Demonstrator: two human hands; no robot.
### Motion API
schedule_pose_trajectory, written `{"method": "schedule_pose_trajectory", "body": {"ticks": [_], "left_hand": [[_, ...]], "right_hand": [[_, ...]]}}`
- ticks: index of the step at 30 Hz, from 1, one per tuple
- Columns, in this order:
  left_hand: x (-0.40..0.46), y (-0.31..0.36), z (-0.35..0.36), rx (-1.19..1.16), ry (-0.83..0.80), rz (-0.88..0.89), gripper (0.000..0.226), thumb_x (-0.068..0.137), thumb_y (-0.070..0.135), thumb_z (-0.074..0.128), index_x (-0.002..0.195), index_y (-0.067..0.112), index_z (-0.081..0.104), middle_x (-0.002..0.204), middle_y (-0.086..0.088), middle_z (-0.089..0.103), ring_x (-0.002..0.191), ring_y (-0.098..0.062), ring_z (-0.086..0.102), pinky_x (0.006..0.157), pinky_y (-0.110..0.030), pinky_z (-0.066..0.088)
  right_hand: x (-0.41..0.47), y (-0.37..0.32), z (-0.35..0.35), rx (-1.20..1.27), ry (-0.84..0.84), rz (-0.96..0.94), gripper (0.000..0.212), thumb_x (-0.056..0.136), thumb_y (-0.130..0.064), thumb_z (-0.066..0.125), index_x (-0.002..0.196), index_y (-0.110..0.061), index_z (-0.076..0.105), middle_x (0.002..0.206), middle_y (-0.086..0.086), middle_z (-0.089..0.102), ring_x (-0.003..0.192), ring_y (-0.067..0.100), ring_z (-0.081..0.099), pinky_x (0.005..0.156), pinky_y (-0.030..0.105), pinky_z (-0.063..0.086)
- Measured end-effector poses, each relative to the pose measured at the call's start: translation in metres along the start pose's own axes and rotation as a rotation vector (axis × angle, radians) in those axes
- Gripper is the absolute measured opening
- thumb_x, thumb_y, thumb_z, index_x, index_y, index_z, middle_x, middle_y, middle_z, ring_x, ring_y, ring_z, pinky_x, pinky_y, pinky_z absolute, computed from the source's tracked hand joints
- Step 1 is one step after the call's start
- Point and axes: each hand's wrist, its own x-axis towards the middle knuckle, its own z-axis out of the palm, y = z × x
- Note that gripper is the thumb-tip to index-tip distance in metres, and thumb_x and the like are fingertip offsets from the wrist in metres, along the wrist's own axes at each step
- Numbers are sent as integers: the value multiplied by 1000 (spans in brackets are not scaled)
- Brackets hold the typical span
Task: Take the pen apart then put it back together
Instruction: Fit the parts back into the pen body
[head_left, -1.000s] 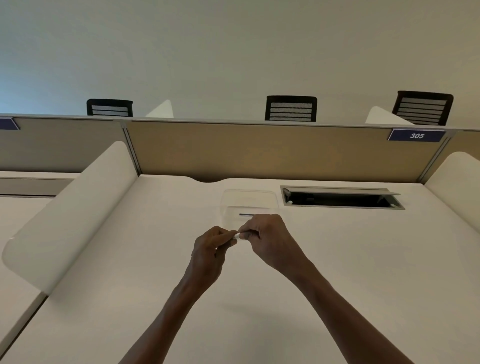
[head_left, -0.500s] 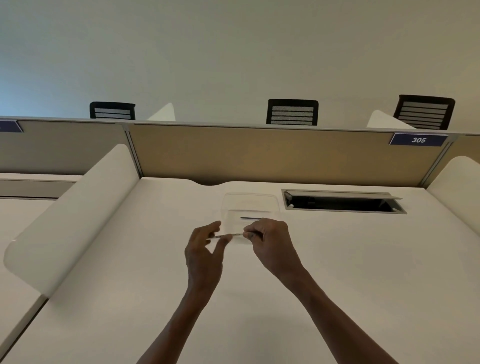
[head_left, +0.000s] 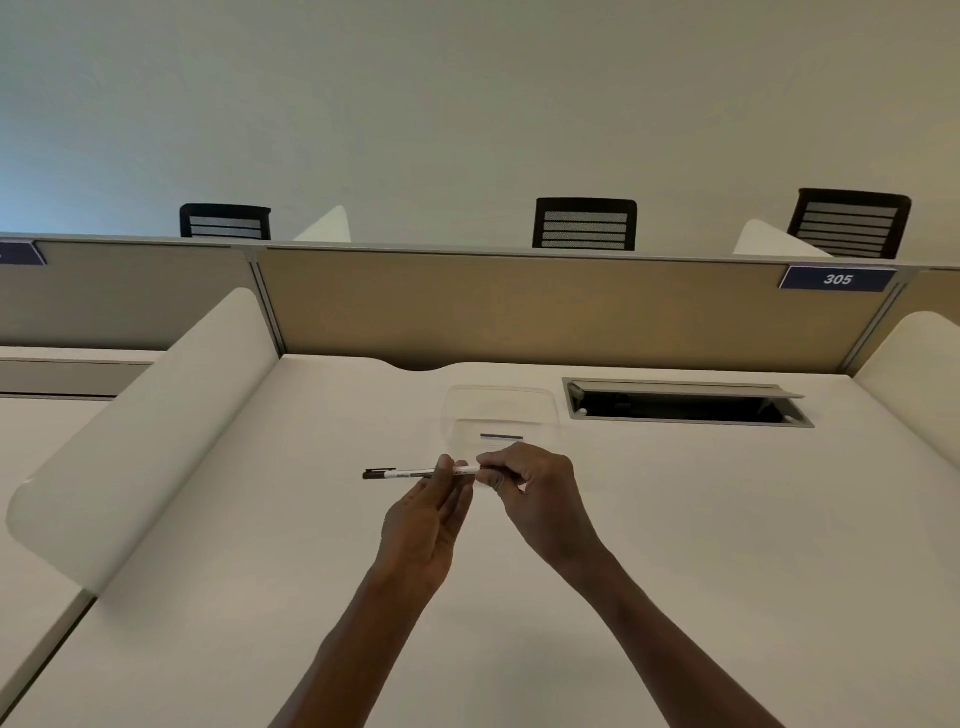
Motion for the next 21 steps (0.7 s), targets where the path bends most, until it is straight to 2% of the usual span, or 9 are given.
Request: {"method": "schedule_pose_trajectory", "body": {"ticks": [4, 11, 14, 18, 21], "left_hand": [[-1, 0, 0, 24, 26, 25, 16, 73, 16, 74, 74, 1, 79, 86, -15, 76, 78, -19, 74, 66, -24, 60], [-2, -2, 1, 43, 36, 39, 22, 88, 11, 66, 73, 1, 79, 86, -14, 76, 80, -19, 74, 67, -23, 60], [-2, -4, 1, 46, 36, 52, 24, 90, 10, 64, 73, 1, 79, 87, -14, 76, 81, -19, 74, 67, -24, 60], [-2, -5, -1, 38, 23, 59, 20, 90, 9, 63, 79, -2, 77, 91, -15, 76, 85, -21, 74, 70, -27, 61], [-3, -4, -1, 54, 12, 73, 19, 84, 12, 66, 92, -3, 73, 94, -15, 76, 87, -22, 74, 70, -28, 61]], "right_hand": [[3, 4, -5, -8, -59, -18, 18, 82, -8, 75, 100, -5, 75, 87, 5, 76, 76, 12, 67, 72, 17, 50], [0, 8, -4, -309, -165, -180, 10, 91, -11, 64, 96, -4, 70, 78, 9, 67, 67, 23, 60, 59, 35, 52], [-3, 10, -1, -408, -191, -206, 11, 94, -13, 60, 88, -5, 66, 73, 7, 60, 62, 22, 54, 53, 33, 47], [-6, 5, 4, -450, -183, -166, 21, 96, -14, 54, 76, -10, 55, 67, 4, 52, 55, 18, 43, 49, 27, 31], [-10, 1, 11, -362, -166, -21, 28, 100, -18, 45, 72, -14, 43, 63, 1, 46, 54, 17, 36, 53, 28, 27]]}}
